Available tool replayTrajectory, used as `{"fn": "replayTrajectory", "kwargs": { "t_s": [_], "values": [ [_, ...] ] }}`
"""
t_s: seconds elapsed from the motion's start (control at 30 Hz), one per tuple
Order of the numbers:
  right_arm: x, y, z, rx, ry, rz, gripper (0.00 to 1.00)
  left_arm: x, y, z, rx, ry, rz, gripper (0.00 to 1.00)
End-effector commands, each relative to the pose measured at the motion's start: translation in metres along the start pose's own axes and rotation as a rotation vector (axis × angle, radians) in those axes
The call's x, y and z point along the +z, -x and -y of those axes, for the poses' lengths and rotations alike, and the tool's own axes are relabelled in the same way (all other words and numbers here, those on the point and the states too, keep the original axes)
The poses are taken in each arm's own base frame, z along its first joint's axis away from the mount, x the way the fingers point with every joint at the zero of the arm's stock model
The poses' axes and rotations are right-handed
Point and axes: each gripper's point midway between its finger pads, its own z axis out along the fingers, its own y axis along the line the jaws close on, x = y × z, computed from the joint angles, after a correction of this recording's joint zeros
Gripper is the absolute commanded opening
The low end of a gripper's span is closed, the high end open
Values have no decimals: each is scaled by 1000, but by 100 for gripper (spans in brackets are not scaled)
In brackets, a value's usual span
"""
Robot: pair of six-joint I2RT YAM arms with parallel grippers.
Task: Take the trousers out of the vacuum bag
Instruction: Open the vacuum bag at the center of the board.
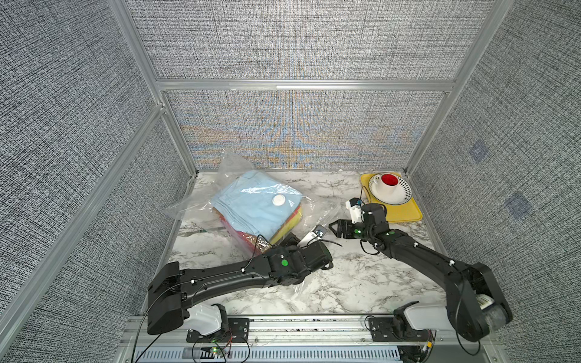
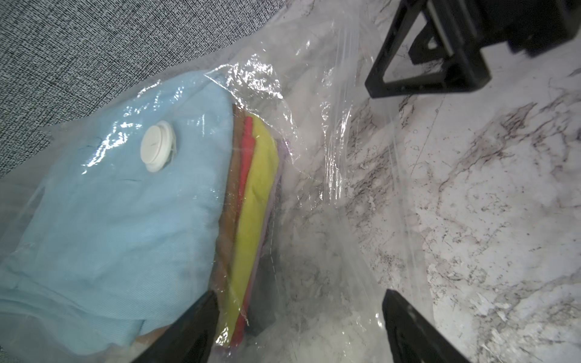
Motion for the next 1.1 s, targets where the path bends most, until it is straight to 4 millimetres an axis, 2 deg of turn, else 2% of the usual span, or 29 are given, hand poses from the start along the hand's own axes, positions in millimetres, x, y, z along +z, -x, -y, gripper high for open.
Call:
{"fn": "replayTrajectory", "kwargs": {
  "t_s": [0.0, 0.1, 0.17, 0.33, 0.53, 0.7, 0.9, 0.97, 1.07],
  "values": [
    [14, 15, -9, 0, 39, 45, 80, -8, 8, -9, -34, 2, 53, 86],
    [29, 16, -8, -5, 49, 39, 80, -15, 7, -17, -70, -4, 87, 86],
    [37, 26, -11, -13, 60, 52, 80, -18, 4, -23, -78, 1, 96, 86],
    [62, 32, -6, -41, 62, 46, 79, -25, -4, -34, -88, 20, 107, 87],
    [77, 39, -12, -74, 107, 50, 77, -27, -10, -41, -93, 37, 113, 86],
    [67, 46, -28, -88, 141, 66, 54, -24, -14, -43, -77, 53, 106, 87],
    [35, 58, -54, -124, 160, 102, 9, -20, -10, -35, -54, 35, 120, 87],
    [26, 62, -63, -143, 171, 106, 2, -19, -8, -34, -38, 35, 121, 87],
    [13, 69, -78, -177, 195, 116, 0, -19, -3, -32, -22, 34, 124, 87]
  ]
}}
